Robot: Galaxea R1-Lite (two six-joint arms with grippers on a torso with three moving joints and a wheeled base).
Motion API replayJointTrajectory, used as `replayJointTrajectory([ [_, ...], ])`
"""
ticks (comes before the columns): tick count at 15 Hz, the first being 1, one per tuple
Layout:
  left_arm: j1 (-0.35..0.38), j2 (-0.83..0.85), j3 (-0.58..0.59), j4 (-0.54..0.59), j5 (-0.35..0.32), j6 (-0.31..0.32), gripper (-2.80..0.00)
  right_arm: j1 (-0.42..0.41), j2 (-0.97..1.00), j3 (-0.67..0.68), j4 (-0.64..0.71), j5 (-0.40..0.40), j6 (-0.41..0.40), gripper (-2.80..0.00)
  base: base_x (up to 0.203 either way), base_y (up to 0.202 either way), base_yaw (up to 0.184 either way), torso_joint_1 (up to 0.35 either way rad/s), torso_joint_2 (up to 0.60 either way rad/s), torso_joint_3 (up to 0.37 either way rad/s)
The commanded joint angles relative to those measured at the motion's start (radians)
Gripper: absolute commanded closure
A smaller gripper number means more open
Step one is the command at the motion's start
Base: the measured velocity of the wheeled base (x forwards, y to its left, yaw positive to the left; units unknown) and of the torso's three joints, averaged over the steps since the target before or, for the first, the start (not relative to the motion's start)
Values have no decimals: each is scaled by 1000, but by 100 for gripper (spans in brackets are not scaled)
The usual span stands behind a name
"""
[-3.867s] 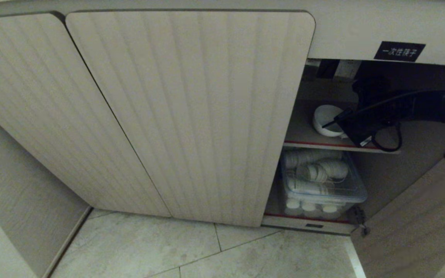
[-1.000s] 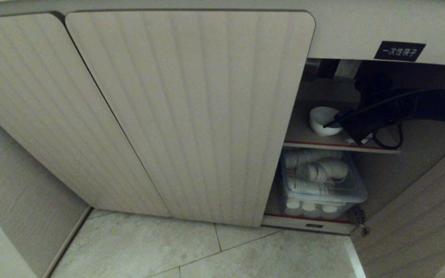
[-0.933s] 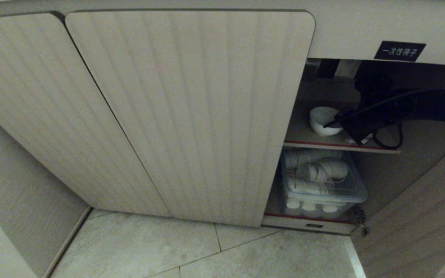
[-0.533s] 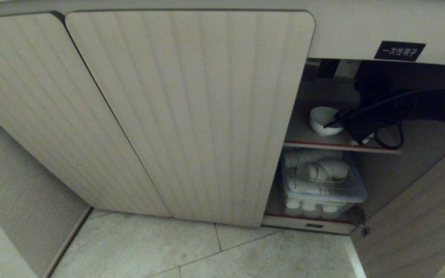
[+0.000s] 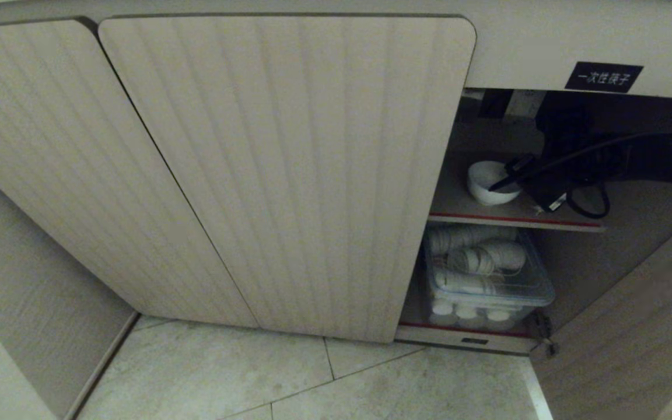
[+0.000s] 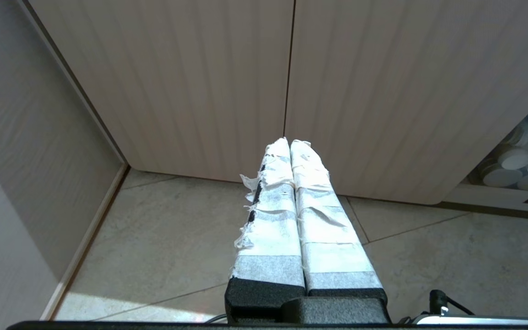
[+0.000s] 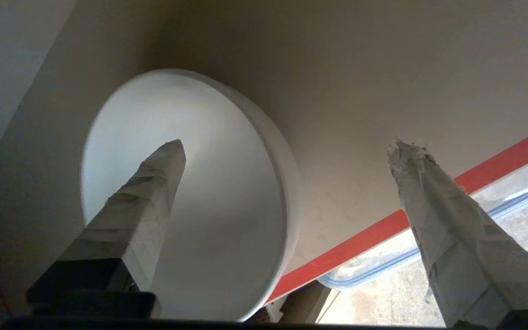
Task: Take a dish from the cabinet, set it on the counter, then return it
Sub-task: Put it back into the cabinet, then close the cabinet door
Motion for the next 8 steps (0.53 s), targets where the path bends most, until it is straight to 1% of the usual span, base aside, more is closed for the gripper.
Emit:
replayJointTrajectory([
  [1,0,0,0,0,1,-1,0,0,-14,3,-3,-19,2,-280,0,0,0,0,0,0],
  [2,0,0,0,0,1,-1,0,2,-23,12,-16,-37,1,-280,0,0,0,0,0,0],
  [4,0,0,0,0,1,-1,0,4,-35,32,-40,-46,-7,-280,0,0,0,0,0,0],
  [6,0,0,0,0,1,-1,0,8,-61,111,-120,-74,-86,-280,0,0,0,0,0,0],
  [8,0,0,0,0,1,-1,0,9,-84,169,-219,-86,-155,-280,0,0,0,0,0,0],
])
